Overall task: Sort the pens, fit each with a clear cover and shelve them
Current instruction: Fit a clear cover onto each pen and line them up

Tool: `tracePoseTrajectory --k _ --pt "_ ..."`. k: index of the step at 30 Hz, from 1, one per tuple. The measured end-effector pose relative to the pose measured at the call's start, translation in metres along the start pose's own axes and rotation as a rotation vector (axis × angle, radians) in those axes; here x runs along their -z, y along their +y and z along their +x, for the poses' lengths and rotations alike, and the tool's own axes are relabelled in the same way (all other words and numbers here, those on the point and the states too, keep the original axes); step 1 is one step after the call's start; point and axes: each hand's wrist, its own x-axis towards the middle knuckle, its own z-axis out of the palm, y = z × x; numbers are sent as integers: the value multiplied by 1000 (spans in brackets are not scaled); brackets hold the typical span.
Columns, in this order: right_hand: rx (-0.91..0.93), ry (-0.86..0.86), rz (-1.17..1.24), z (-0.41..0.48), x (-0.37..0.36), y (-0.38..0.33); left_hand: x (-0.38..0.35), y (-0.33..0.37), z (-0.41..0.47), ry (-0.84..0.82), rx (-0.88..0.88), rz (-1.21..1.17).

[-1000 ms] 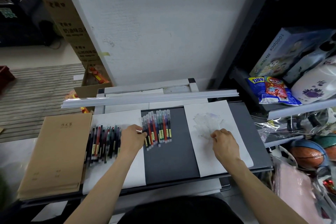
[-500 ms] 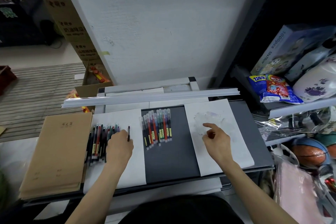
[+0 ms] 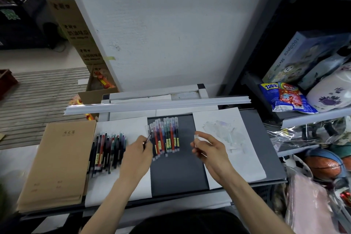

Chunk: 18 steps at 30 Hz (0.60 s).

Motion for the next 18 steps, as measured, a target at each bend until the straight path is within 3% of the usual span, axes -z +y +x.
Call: tracePoseTrajectory --k 6,13,18 --pt "-15 -14 118 -4 -10 -8 -9 29 -27 -152 -134 -233" --pt "4 -82 120 -12 -19 -14 -11 41 -40 -203 -268 -232" --pt "97 -134 4 -17 -24 -18 -7 45 -41 -175 -336 -93"
